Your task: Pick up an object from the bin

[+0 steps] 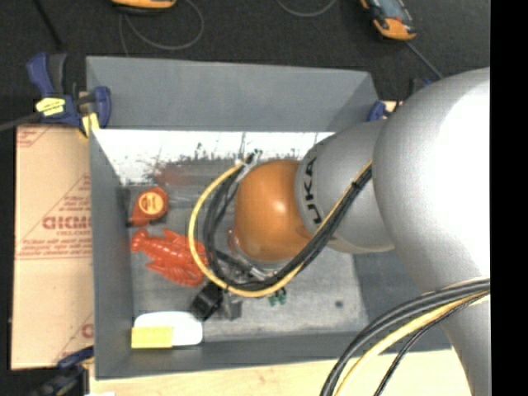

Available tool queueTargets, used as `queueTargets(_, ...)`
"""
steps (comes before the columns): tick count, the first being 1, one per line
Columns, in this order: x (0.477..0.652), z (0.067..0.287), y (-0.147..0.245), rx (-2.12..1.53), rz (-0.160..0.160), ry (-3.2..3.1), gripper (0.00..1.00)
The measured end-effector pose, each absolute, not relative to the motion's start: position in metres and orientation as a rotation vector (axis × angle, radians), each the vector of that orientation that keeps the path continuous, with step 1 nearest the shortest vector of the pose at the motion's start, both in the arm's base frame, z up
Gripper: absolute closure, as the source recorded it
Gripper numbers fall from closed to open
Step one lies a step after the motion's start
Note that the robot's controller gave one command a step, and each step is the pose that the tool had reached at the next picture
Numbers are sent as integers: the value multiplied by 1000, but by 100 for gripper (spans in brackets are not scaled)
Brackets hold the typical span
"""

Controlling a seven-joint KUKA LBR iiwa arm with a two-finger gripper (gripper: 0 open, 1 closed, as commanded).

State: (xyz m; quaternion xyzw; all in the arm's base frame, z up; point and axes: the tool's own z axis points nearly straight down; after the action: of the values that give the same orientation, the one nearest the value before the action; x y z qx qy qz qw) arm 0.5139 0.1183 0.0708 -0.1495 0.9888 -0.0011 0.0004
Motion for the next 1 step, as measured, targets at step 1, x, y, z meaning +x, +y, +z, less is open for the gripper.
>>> queueTargets(1,569,71,82,-471,-1,3102,100)
